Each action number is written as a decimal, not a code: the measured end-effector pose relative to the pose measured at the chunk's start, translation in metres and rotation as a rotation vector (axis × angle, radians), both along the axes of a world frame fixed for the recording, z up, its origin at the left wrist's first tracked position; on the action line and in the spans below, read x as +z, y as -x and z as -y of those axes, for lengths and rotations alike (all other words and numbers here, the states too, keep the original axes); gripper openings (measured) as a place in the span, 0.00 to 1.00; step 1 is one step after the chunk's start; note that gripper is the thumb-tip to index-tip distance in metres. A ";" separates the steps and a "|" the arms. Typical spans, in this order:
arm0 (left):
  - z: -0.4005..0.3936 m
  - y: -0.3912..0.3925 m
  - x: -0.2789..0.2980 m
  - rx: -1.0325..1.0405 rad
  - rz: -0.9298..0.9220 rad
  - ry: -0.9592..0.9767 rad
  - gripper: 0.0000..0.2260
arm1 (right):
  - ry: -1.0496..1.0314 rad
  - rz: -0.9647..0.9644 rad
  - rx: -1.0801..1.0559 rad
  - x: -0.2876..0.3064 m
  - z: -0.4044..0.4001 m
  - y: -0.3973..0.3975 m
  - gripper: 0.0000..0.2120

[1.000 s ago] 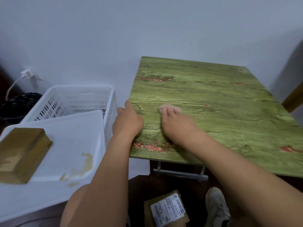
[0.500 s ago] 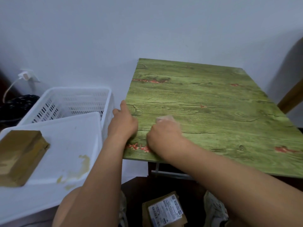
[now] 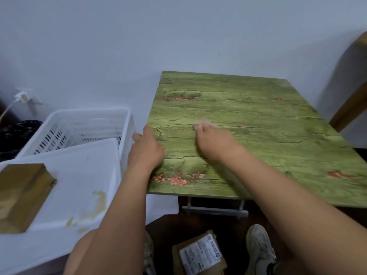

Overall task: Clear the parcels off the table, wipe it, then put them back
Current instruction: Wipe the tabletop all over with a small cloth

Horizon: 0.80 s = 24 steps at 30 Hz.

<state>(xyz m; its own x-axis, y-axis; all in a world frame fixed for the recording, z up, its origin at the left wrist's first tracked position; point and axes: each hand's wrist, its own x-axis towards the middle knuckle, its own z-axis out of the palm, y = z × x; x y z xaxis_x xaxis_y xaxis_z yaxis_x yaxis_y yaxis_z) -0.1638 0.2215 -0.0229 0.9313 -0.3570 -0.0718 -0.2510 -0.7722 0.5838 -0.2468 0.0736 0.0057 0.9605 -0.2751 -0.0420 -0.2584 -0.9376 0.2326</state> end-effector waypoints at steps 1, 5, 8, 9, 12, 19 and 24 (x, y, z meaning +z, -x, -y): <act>-0.001 -0.001 0.000 -0.005 0.001 -0.002 0.27 | 0.114 -0.079 -0.051 -0.002 -0.009 0.006 0.19; -0.001 -0.002 0.001 0.006 0.013 -0.017 0.27 | 0.098 -0.160 0.098 -0.009 -0.054 0.022 0.15; 0.000 0.002 0.000 0.004 0.033 -0.027 0.26 | 0.048 0.051 0.045 -0.006 -0.018 0.009 0.17; 0.000 0.003 -0.001 0.000 0.036 -0.030 0.26 | 0.125 0.022 -0.021 -0.008 -0.010 0.010 0.16; 0.000 0.002 -0.002 0.001 0.050 -0.047 0.26 | 0.221 -0.218 0.000 -0.011 -0.032 0.016 0.13; 0.000 0.002 -0.002 -0.004 0.045 -0.048 0.26 | 0.169 -0.089 -0.027 -0.010 -0.009 -0.008 0.15; -0.001 -0.001 -0.002 0.004 0.045 -0.042 0.24 | 0.167 -0.276 0.087 -0.013 -0.052 0.001 0.14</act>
